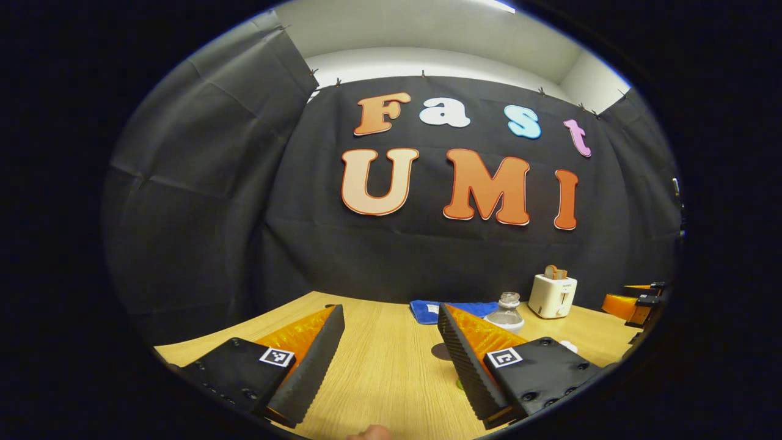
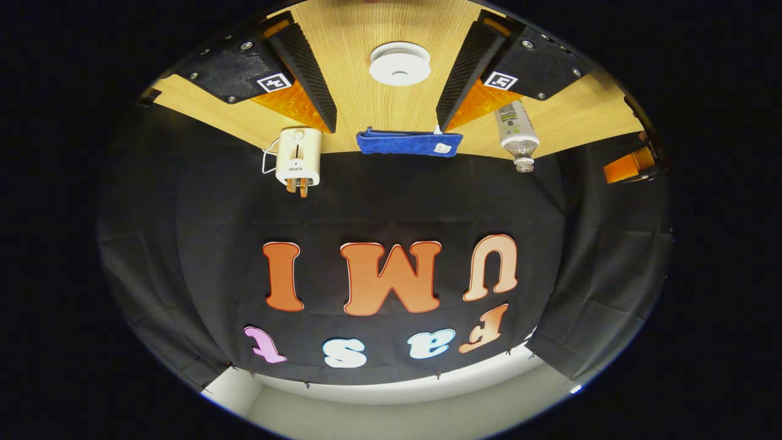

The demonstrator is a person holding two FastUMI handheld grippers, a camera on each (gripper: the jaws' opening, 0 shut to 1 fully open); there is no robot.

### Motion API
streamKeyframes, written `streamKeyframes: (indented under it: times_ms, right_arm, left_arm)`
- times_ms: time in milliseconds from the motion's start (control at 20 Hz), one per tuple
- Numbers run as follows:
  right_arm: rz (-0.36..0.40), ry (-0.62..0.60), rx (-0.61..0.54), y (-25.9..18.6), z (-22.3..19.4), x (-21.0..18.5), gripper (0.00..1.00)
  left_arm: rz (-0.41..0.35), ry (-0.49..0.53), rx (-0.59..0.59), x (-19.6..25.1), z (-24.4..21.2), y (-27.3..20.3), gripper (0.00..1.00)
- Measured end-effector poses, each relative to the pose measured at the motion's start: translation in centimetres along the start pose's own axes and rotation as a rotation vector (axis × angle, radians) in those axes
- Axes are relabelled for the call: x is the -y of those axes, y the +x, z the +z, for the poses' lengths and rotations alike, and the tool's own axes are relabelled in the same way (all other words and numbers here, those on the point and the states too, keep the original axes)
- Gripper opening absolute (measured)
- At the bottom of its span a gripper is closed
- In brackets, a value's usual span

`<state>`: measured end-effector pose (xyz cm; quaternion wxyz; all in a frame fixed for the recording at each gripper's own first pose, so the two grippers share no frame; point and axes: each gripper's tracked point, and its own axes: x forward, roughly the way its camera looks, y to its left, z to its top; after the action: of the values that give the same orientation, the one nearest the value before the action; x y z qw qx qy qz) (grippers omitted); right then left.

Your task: Open the teacup lid with one hand, grasp the water bottle and pour water into the teacup with the other hand; after pouring, place the water bottle on the coaster and then close the teacup lid.

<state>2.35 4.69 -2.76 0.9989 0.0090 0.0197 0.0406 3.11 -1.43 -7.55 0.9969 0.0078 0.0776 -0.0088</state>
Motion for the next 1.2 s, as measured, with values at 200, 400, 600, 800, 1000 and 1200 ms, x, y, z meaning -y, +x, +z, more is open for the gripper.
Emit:
streamKeyframes:
  times_ms: [200, 400, 600, 800, 1000, 1200]
  right_arm:
    - [-0.011, 0.007, -0.031, 0.9, -1.4, -0.3, 0.98]
    - [-0.001, -0.018, -0.084, 2.5, -3.2, -1.3, 0.99]
    - [-0.005, -0.018, -0.173, 4.4, -5.4, -1.5, 0.98]
    - [-0.024, -0.041, -0.240, 5.6, -6.5, -0.8, 0.99]
    - [-0.006, -0.028, -0.325, 6.8, -8.2, -0.9, 0.98]
    - [0.001, -0.005, -0.419, 7.5, -10.3, -0.8, 0.97]
  left_arm:
    - [-0.017, 0.030, 0.013, 0.7, 0.0, -0.1, 0.98]
    - [-0.026, 0.063, 0.001, 1.2, -0.6, 0.0, 0.99]
    - [-0.029, 0.070, -0.017, 1.4, -1.4, 0.2, 0.99]
    - [-0.032, 0.073, -0.040, 1.2, -2.3, 0.5, 0.99]
    - [-0.025, 0.066, -0.061, 0.7, -3.1, 0.6, 0.99]
    - [-0.012, 0.068, -0.074, 0.0, -3.6, 0.8, 0.99]
